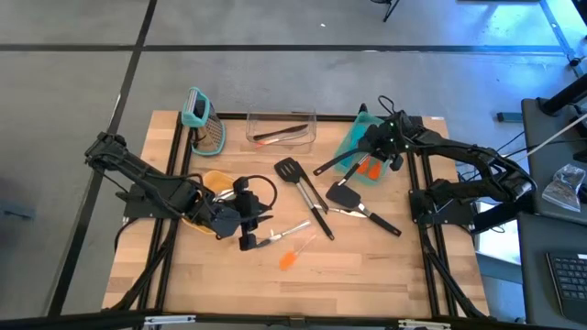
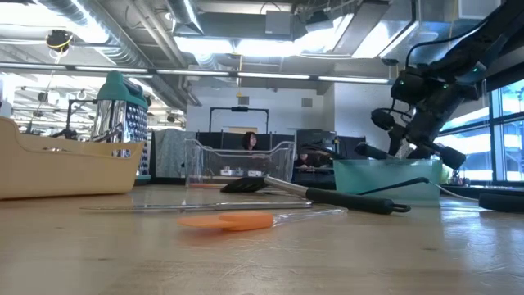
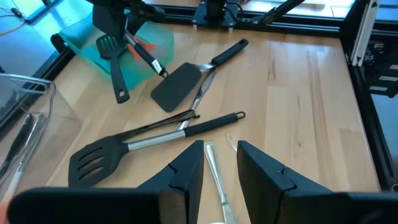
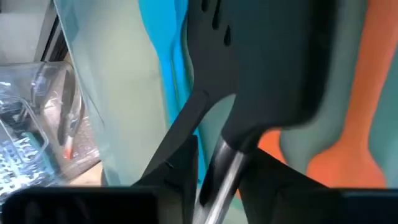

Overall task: Pick & Place Kitchen Items
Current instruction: Put the black spatula into the green bin

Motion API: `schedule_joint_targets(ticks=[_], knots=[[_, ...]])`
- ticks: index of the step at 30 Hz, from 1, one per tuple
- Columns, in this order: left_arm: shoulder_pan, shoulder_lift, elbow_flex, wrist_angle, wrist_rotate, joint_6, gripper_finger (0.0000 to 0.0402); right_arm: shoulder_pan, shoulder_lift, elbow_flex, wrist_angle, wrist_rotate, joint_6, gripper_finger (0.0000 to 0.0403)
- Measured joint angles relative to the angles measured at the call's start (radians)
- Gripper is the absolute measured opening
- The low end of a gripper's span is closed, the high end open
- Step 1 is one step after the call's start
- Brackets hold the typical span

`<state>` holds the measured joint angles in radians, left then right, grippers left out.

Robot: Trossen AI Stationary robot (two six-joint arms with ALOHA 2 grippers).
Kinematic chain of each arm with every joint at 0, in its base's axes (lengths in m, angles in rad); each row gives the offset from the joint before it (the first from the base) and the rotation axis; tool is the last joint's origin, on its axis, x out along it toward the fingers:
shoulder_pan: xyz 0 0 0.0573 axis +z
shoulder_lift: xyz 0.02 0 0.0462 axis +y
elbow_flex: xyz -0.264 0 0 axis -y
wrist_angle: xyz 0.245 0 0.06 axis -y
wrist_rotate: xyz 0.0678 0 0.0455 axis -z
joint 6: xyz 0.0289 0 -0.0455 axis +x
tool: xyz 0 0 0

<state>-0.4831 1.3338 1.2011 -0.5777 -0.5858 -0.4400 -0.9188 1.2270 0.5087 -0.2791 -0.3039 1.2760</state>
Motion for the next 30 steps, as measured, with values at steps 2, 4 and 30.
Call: schedule_joint_targets(ticks=[2,4,30], knots=[[0.0,0.0,0.0,0.0,0.0,0.001,0.0092,0.0,0.0,0.0,0.002,0.004,-0.008,0.0106],[0.0,0.0,0.0,-0.001,0.0,0.001,0.0092,0.001,0.0,0.0,0.003,0.003,-0.005,0.0109],[0.0,-0.001,0.0,-0.002,0.0,0.009,0.0092,-0.026,-0.006,0.044,0.025,-0.207,0.037,0.0114]])
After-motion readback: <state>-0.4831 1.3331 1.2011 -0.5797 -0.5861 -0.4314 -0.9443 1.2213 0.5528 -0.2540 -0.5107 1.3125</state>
